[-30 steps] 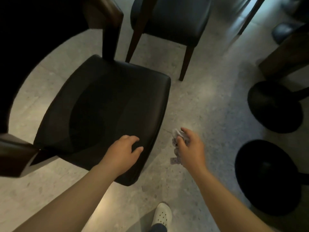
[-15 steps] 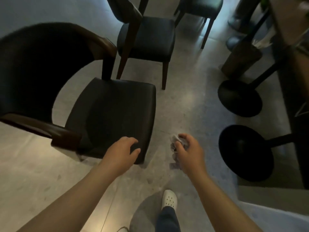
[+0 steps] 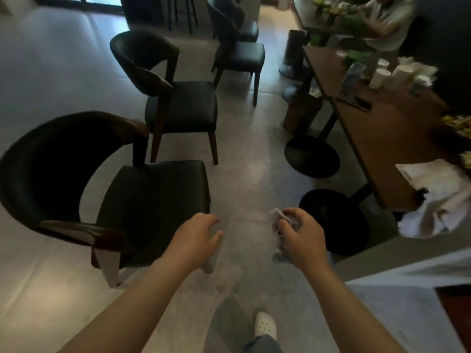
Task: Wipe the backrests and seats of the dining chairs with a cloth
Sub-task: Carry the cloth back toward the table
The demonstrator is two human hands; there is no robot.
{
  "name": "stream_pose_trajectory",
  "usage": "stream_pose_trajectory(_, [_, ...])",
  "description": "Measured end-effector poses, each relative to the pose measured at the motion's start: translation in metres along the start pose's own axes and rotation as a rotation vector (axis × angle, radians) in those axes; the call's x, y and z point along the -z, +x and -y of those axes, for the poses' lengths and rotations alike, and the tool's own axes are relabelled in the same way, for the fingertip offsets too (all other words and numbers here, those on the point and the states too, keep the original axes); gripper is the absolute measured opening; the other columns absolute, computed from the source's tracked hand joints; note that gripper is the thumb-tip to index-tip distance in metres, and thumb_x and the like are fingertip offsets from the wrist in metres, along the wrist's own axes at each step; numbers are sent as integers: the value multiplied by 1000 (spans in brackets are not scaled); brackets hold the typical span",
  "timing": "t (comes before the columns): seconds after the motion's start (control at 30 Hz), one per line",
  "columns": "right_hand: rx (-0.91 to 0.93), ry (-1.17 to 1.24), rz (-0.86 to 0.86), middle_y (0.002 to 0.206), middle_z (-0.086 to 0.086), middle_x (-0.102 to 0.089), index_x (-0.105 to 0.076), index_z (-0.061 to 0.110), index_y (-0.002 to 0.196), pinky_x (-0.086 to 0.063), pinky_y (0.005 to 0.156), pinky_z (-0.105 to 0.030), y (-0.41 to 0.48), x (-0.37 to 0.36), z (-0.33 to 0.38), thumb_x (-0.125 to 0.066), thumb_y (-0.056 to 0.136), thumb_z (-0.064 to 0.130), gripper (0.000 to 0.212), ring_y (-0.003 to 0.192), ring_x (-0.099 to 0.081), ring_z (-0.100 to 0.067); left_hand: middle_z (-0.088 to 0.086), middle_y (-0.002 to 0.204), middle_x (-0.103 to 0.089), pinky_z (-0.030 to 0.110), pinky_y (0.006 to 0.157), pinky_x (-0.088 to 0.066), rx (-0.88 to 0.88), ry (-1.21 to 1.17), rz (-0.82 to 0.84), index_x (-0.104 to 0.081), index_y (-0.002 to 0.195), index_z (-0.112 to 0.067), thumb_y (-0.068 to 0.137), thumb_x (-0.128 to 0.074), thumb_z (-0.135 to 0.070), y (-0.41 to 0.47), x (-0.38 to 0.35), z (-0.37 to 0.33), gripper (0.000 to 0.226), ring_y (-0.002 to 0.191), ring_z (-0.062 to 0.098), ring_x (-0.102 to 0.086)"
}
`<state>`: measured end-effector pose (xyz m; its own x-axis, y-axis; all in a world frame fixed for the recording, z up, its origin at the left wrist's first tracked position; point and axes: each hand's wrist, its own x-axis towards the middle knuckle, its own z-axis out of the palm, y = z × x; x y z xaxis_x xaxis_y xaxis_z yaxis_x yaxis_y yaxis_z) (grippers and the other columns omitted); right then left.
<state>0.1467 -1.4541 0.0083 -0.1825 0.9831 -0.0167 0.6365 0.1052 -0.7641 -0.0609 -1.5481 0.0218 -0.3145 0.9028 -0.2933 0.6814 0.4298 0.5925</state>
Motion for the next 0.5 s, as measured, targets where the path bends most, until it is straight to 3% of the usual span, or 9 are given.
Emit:
stream_pose_trajectory(0.07, [-10, 29, -29, 74, 9, -62, -67, 15, 97, -41, 50, -6, -1, 21, -1, -64, 89, 12, 9, 62, -60, 8, -11, 129, -51, 23, 85, -49, -35, 6, 22, -50, 133, -30, 93, -59, -39, 3, -2, -20, 42, 104, 6, -55])
stream_pose_trajectory(0.17, [-39, 19, -45, 79, 10, -61, -65, 21, 95, -42, 51, -5, 5, 52, -12, -64, 90, 14, 8, 66, -59, 11, -12, 132, -47, 17, 71, -47, -70, 10, 72, -48, 135, -33, 95, -55, -42, 15, -9, -50, 42, 101, 7, -57])
stream_pose_trajectory(0.33, [-95, 20, -30, 90, 4, -64, -64, 26, 95, -42, 56, -8, 36, 97, -37, -64, 91, 18, 8, 73, -59, 3, -8, 137, -48, 25, 100, -41, -148, 61, 101, -49, 136, -28, 96, -53, -41, 49, -19, -106, 42, 123, 11, -48])
stream_pose_trajectory(0.43, [-114, 54, -49, 94, 3, -64, -66, 22, 100, -42, 58, -8, 66, 120, -55, -64, 92, 22, 9, 78, -59, 3, -6, 138, -47, 30, 104, -41, -169, 94, 137, -48, 137, -26, 97, -52, -39, 79, -29, -148, 43, 125, 13, -47])
stream_pose_trajectory(0.5, [-138, 69, -53, 99, 3, -63, -66, 21, 106, -45, 67, -18, 89, 135, -69, -63, 93, 30, 16, 83, -58, -3, -4, 139, -46, 31, 105, -41, -178, 103, 152, -48, 138, -25, 97, -52, -37, 99, -40, -175, 43, 125, 14, -48])
